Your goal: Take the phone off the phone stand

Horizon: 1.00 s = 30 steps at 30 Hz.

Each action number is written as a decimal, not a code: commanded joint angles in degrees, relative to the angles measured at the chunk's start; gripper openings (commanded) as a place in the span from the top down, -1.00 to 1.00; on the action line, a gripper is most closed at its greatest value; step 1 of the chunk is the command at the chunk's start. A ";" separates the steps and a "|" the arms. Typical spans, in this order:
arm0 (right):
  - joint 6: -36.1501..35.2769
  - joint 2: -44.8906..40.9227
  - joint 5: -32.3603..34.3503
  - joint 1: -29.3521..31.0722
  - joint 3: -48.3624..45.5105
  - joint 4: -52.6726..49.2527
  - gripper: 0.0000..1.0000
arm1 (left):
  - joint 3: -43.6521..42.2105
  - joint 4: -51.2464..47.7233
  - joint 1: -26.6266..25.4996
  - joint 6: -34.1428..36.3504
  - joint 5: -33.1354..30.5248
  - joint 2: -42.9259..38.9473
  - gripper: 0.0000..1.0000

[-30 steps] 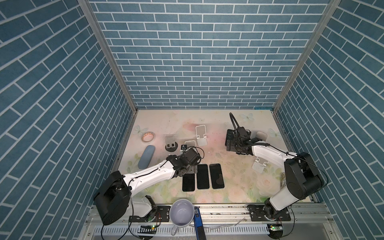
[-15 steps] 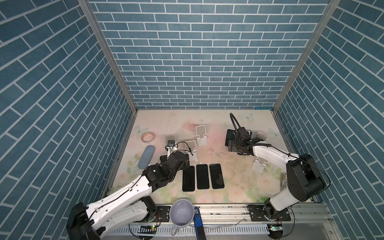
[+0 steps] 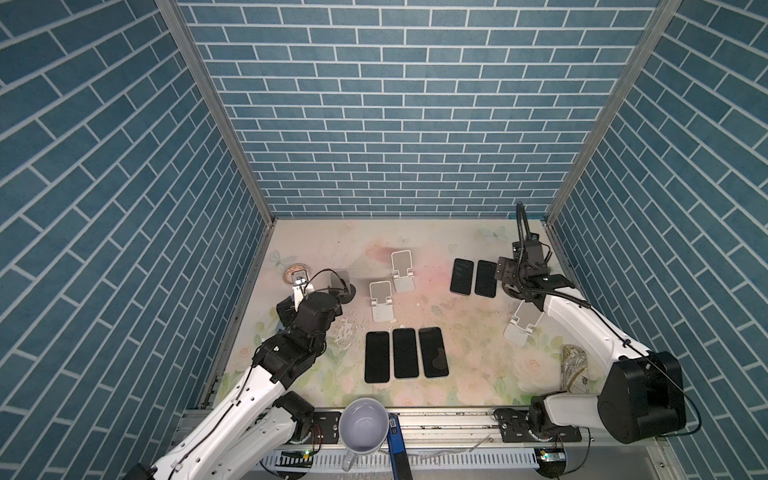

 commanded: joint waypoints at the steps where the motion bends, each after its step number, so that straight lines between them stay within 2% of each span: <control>1: -5.57 -1.45 4.67 -2.23 -3.85 5.75 -0.95 | -2.34 2.11 3.04 6.12 -2.72 -0.13 -0.99; 10: -5.27 0.47 2.80 -12.38 -10.50 15.73 -0.95 | -3.32 6.85 13.93 7.20 -0.08 7.38 -0.99; 17: -6.70 5.44 -3.07 -12.86 -17.15 27.95 -0.98 | -7.41 21.19 15.25 13.33 -0.19 13.66 -0.99; 21: -9.85 7.40 -7.82 -12.95 -21.92 38.96 -0.98 | -11.47 31.46 16.12 18.20 3.66 14.36 -0.99; 26: -12.62 7.92 -11.85 -13.04 -22.30 40.65 -0.98 | -16.82 42.38 18.33 19.93 5.84 14.47 -0.99; 30: -13.63 6.16 -14.25 -13.12 -24.65 43.91 -0.98 | -19.19 48.13 20.61 20.15 10.68 17.13 -0.99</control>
